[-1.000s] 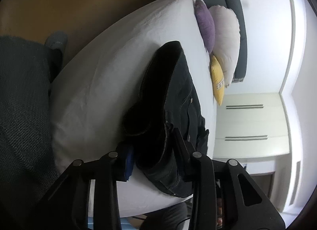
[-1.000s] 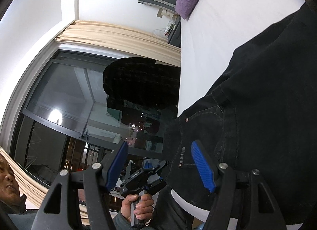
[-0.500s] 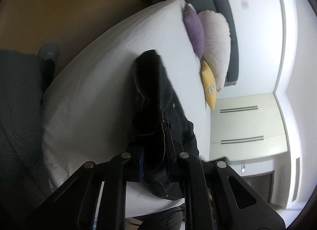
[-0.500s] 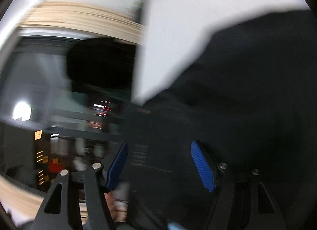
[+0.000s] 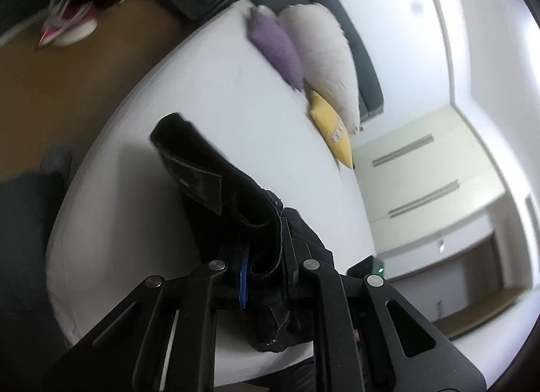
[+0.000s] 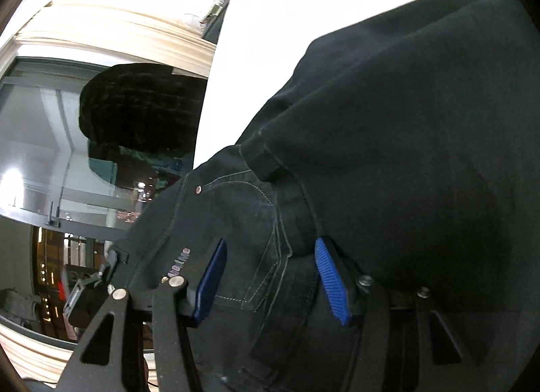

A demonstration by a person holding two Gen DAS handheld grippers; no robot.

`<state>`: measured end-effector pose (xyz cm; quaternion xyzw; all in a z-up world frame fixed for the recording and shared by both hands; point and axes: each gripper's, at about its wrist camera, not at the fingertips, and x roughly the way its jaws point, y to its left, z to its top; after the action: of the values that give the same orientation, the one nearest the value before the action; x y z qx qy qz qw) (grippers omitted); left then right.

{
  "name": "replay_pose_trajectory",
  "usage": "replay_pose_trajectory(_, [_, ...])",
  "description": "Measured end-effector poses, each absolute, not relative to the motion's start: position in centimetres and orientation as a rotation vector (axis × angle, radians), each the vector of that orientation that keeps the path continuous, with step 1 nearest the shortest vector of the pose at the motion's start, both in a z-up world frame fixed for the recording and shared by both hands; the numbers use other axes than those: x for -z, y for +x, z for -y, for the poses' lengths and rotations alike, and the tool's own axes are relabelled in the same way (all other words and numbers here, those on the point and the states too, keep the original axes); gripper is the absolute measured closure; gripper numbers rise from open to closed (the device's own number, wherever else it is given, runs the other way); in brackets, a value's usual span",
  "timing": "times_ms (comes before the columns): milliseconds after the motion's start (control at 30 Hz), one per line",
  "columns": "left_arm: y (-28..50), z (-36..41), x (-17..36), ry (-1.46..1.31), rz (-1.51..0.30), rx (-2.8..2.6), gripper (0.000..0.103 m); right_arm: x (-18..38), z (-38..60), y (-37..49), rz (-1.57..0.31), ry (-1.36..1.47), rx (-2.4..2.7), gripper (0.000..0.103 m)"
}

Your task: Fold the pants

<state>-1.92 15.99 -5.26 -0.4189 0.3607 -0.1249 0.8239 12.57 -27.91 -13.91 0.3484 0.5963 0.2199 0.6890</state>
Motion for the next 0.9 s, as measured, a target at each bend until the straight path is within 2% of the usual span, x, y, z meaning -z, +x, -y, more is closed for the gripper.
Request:
replay_pose_trajectory(167, [1.2,-8.9,-0.6,-0.673,-0.744,0.37,0.092,8.9,32.6,12.6,-1.191,0.824,-0.516,0.031])
replay_pose_trajectory(300, [4.3,2.4,-3.2,-0.431,-0.754,0.522,0.092,7.1,37.1,12.0,-1.159,0.916,-0.552,0.028])
replay_pose_trajectory(400, [5.0,9.2,-1.4,-0.328,-0.821,0.592,0.092,4.9,39.3,11.8,-1.123,0.89,-0.596,0.027])
replay_pose_trajectory(533, [3.8,14.8,1.7,-0.193,-0.888,0.64,0.092,3.3,40.7,11.6,-1.115,0.858,-0.644,0.014])
replay_pose_trajectory(700, [3.5,18.1,2.6,-0.078,-0.897,0.656,0.092,6.2,39.8,11.6,-1.271,0.831,-0.633,0.014])
replay_pose_trajectory(800, [3.4,19.5,2.6,-0.034,-0.893,0.652,0.092,6.8,39.2,11.4,-1.282,0.801,-0.616,0.016])
replay_pose_trajectory(867, [3.0,19.9,2.8,0.002,-0.882,0.65,0.092,7.0,39.0,11.6,-1.294,0.76,-0.586,0.027])
replay_pose_trajectory(900, [2.8,20.1,2.9,0.019,-0.875,0.651,0.092,7.2,39.0,11.7,-1.308,0.74,-0.576,0.037])
